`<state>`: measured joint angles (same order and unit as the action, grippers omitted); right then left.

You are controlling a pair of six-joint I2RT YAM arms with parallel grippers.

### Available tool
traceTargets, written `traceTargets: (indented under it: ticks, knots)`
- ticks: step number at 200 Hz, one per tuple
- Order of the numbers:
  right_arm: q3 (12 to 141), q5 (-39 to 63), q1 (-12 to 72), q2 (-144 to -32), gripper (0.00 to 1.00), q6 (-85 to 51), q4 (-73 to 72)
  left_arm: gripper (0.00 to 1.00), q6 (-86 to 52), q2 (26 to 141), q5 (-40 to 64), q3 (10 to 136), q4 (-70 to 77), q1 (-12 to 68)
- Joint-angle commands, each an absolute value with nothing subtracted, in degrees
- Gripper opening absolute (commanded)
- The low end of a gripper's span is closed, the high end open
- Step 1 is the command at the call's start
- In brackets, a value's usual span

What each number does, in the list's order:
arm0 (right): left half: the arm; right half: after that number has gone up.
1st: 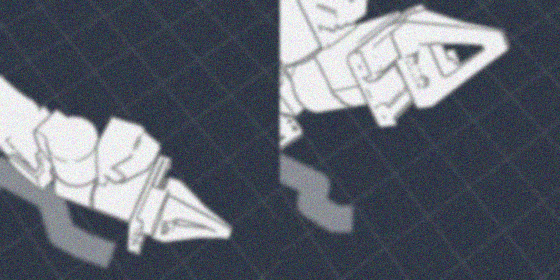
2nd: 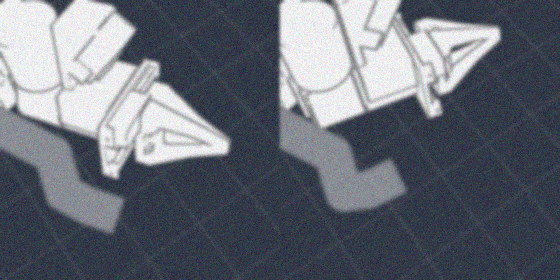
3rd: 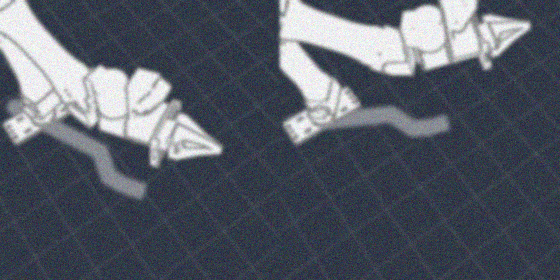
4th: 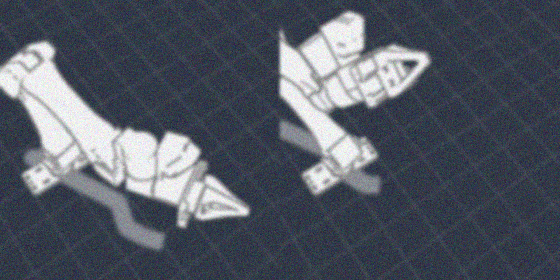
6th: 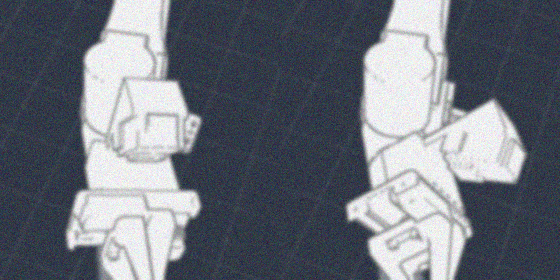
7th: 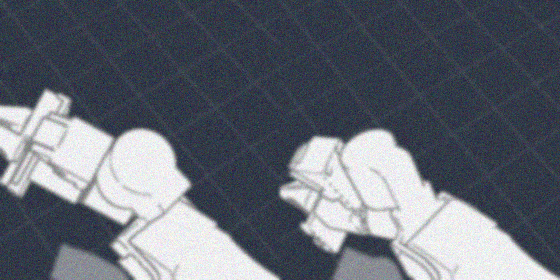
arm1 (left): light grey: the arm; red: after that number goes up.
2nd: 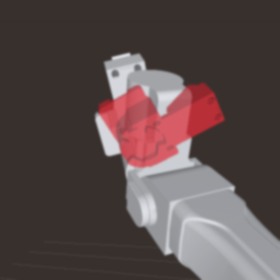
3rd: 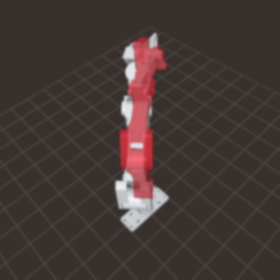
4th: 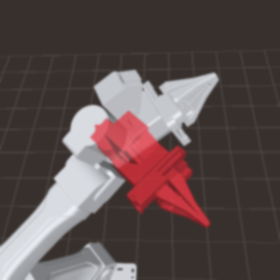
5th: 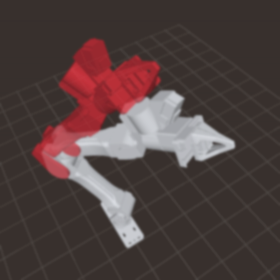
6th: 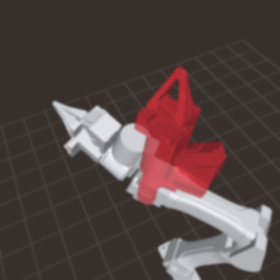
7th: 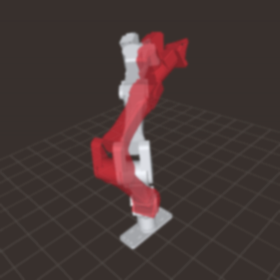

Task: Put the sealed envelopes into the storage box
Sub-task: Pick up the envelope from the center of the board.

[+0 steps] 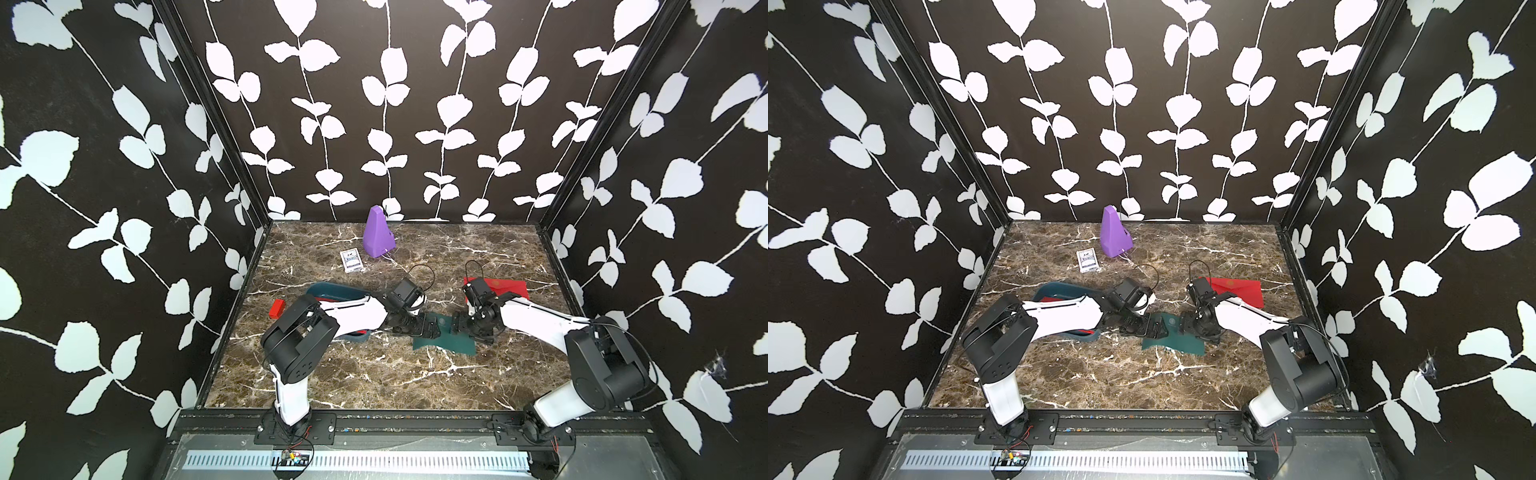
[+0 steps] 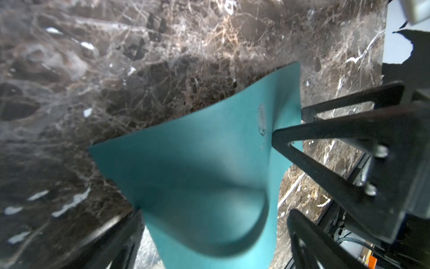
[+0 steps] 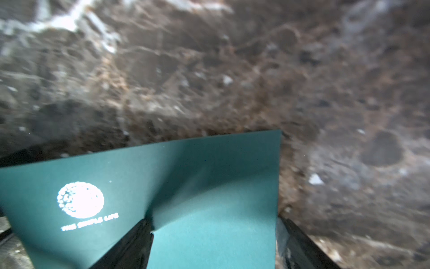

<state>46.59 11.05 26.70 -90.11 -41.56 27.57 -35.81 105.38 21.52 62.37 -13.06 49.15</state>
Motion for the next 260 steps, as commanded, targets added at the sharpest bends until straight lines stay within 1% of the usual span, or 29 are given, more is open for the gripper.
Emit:
traceTargets:
  ticks: [1, 40, 82, 97, 116, 142, 146, 162, 180, 198, 216, 241, 260]
  knots:
    - [40.5, 22.8, 28.9, -99.7, 0.84, -41.8, 11.8, 0.99, -33.4, 110.5, 17.6, 62.0, -23.1, 50.2]
    - [39.6, 24.7, 29.3, -100.1, 0.82, -42.6, 9.3, 0.98, -32.5, 112.1, 8.9, 65.7, -31.8, 50.8]
    - [38.8, 24.8, 29.3, -100.7, 0.81, -42.2, 9.2, 0.89, -34.0, 112.8, 2.2, 66.2, -35.5, 50.7]
    - [38.9, 24.2, 29.3, -99.9, 0.82, -41.3, 10.7, 0.87, -33.8, 112.6, 1.4, 65.9, -35.5, 50.7]
    - [40.2, 22.2, 28.3, -97.3, 0.84, -38.8, 15.2, 0.85, -31.5, 112.4, 1.8, 66.2, -35.8, 50.7]
    - [42.7, 20.7, 24.2, -92.3, 0.88, -33.8, 22.0, 0.83, -27.7, 111.7, 3.5, 66.8, -37.0, 50.7]
    - [43.2, 20.5, 23.5, -89.7, 0.89, -32.9, 23.2, 0.83, -27.0, 111.6, 3.8, 67.0, -37.1, 50.7]
    - [45.8, 19.6, 21.8, -85.8, 0.91, -28.7, 27.0, 0.82, -24.0, 111.4, 5.4, 67.5, -37.7, 50.6]
    - [48.8, 18.3, 21.2, -82.8, 0.93, -23.5, 29.4, 0.81, -20.9, 111.8, 6.8, 68.4, -38.6, 50.5]
    - [51.8, 19.4, 21.2, -81.5, 0.94, -17.3, 31.0, 0.8, -17.6, 111.9, 8.2, 69.1, -39.7, 50.5]
    - [53.2, 20.8, 21.1, -80.9, 0.93, -12.3, 29.4, 0.8, -13.8, 110.8, 10.0, 69.3, -40.4, 50.5]
    - [54.0, 27.2, 21.1, -82.1, 0.86, -7.2, 23.8, 0.81, -7.7, 109.1, 12.5, 69.5, -41.3, 50.5]
    - [54.0, 30.9, 21.1, -84.8, 0.84, -3.1, 19.9, 0.81, -4.3, 108.4, 13.3, 70.1, -42.6, 50.5]
